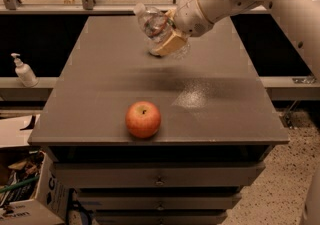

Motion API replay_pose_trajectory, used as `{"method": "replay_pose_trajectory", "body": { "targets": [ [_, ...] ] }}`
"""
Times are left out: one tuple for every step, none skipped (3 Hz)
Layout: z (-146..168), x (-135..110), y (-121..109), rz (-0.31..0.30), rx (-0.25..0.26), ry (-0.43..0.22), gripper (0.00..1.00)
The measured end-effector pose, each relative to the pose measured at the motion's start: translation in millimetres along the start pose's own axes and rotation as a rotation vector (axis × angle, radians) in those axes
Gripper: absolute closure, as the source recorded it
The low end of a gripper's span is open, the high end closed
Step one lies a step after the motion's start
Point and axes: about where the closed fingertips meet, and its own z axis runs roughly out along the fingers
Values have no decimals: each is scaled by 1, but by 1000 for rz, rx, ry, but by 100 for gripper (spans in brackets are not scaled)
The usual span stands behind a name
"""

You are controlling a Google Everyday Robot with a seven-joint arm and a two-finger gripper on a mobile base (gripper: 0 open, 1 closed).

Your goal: Knock water bottle over

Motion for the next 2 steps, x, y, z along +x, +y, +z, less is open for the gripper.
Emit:
{"method": "replay_pose_trajectory", "body": {
  "targets": [
    [0, 0, 0, 0, 0, -1, 100],
    [8, 4, -1, -20, -25, 104, 100]
  ]
}}
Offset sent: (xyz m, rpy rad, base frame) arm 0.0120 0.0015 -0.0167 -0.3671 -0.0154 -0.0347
